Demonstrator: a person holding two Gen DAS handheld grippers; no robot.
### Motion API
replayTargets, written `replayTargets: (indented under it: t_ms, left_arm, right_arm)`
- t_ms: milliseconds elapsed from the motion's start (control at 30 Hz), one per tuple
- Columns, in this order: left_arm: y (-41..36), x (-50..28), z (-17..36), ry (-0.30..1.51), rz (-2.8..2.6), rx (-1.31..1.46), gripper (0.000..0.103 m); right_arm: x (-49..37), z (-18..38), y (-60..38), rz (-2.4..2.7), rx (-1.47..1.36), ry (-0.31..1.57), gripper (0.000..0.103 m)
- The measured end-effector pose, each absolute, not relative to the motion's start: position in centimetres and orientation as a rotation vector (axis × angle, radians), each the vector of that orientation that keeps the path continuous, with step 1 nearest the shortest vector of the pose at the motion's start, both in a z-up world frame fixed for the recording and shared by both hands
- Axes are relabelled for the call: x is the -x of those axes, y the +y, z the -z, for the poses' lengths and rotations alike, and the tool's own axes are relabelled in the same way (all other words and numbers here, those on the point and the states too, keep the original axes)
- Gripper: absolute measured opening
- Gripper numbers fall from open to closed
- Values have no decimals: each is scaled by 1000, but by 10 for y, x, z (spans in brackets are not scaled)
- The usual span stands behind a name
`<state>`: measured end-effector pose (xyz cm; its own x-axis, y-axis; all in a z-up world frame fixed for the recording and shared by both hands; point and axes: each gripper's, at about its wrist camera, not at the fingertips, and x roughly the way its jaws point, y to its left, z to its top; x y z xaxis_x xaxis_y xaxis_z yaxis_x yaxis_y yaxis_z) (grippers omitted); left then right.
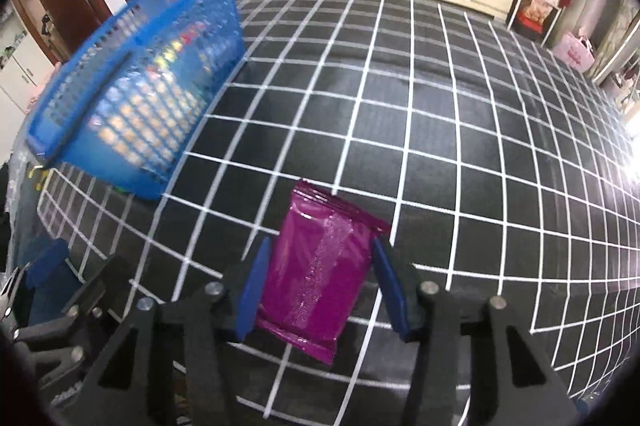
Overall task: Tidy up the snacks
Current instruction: 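Lift the purple pouch with the right gripper and carry it over the basket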
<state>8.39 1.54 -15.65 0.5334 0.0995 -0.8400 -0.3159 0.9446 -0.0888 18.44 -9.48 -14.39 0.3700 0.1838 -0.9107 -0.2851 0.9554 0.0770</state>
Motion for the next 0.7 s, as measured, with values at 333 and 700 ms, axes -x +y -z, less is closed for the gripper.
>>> replayTargets:
  t_ms: [333, 700]
  left_arm:
    - [18, -70, 118, 891, -243, 203, 102]
    - [58, -66, 65, 800, -249, 191, 102]
  right_arm:
    - [-156, 90, -77, -335, 99, 1039, 57]
    - [-148, 38, -51, -382, 127, 892, 57]
